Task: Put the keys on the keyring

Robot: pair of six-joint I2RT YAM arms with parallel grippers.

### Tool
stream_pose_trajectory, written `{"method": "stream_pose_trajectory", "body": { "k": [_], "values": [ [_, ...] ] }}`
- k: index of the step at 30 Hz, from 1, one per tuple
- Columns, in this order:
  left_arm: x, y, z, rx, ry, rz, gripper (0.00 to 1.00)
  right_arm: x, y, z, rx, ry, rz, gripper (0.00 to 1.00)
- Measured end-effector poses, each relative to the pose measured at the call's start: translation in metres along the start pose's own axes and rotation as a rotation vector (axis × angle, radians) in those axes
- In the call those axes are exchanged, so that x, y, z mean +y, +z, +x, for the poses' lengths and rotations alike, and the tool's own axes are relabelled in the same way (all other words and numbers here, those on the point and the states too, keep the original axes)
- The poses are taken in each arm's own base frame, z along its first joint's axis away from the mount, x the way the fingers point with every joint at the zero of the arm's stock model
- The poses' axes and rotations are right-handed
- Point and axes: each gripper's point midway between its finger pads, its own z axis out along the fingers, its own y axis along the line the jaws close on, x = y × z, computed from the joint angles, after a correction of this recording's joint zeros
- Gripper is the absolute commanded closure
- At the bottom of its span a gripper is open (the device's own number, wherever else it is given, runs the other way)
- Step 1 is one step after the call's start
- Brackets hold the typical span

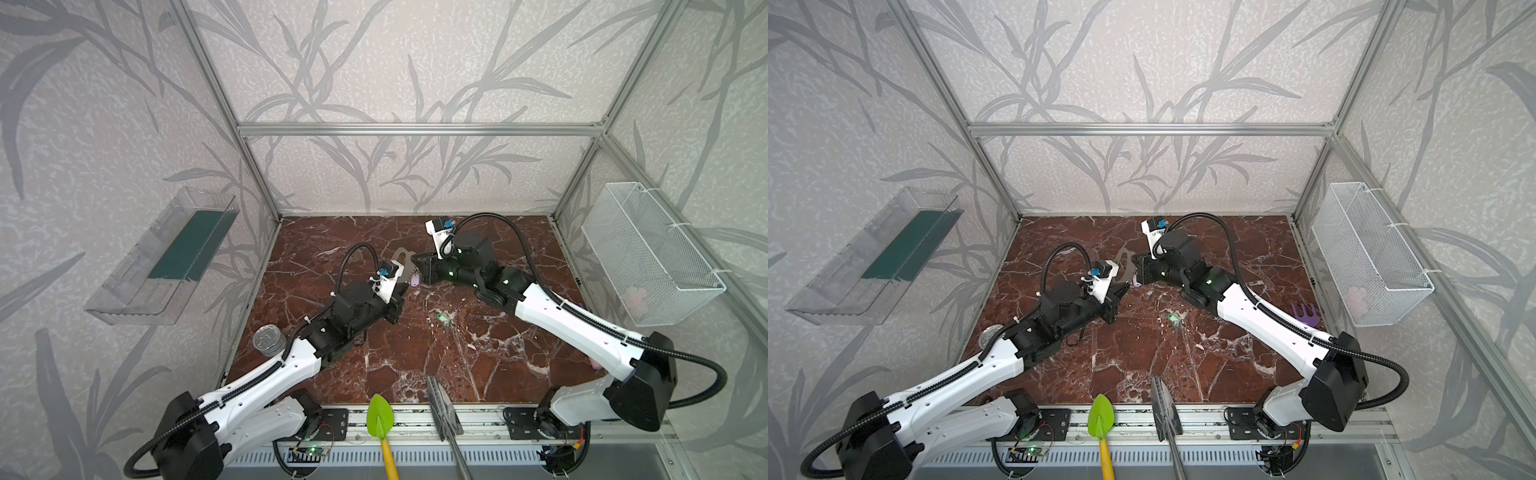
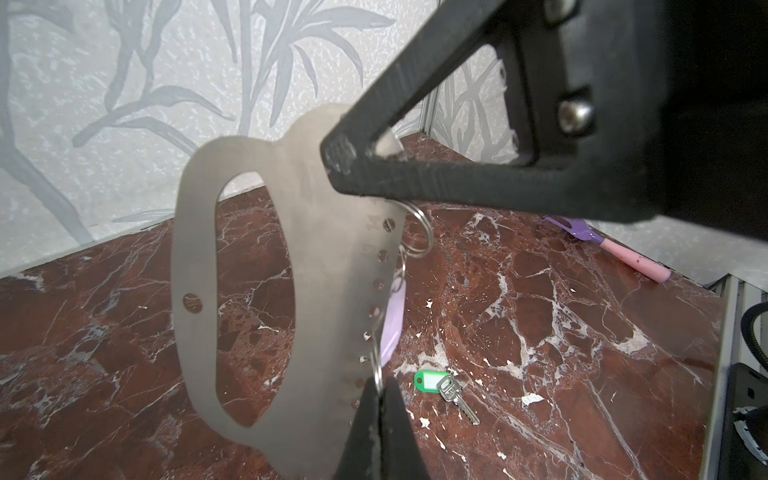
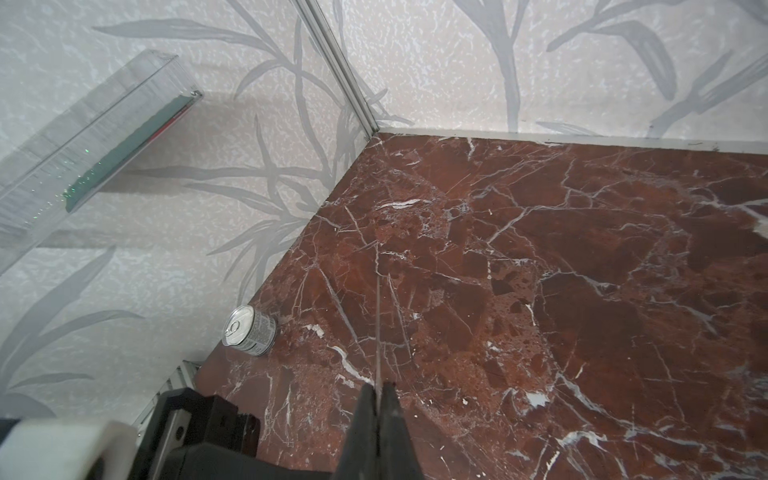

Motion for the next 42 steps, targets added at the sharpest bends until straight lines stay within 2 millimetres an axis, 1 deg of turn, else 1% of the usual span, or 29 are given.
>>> {"method": "stream_pose_trajectory", "body": {
  "k": [11, 17, 23, 32, 42],
  "values": [
    [0.006, 0.0, -0.002, -0.024, 0.0, -0.047, 1.0, 0.002, -0.003, -0.001, -0.039, 0.03, -0.026, 1.0],
    [0.009, 0.0, -0.007, -0.049, -0.012, -0.066, 1.0, 0.005, -0.007, -0.004, -0.082, 0.039, -0.06, 1.0],
    [0.013, 0.0, -0.011, -0.075, -0.03, -0.089, 1.0, 0.008, -0.007, -0.009, -0.118, 0.048, -0.085, 1.0],
    [0.016, 0.0, -0.003, -0.11, -0.051, -0.097, 1.0, 0.002, -0.005, -0.001, -0.133, 0.094, -0.084, 1.0],
    [0.019, -0.002, -0.016, -0.167, -0.061, -0.115, 1.0, 0.004, -0.013, -0.009, -0.233, 0.144, -0.089, 1.0]
  ]
}}
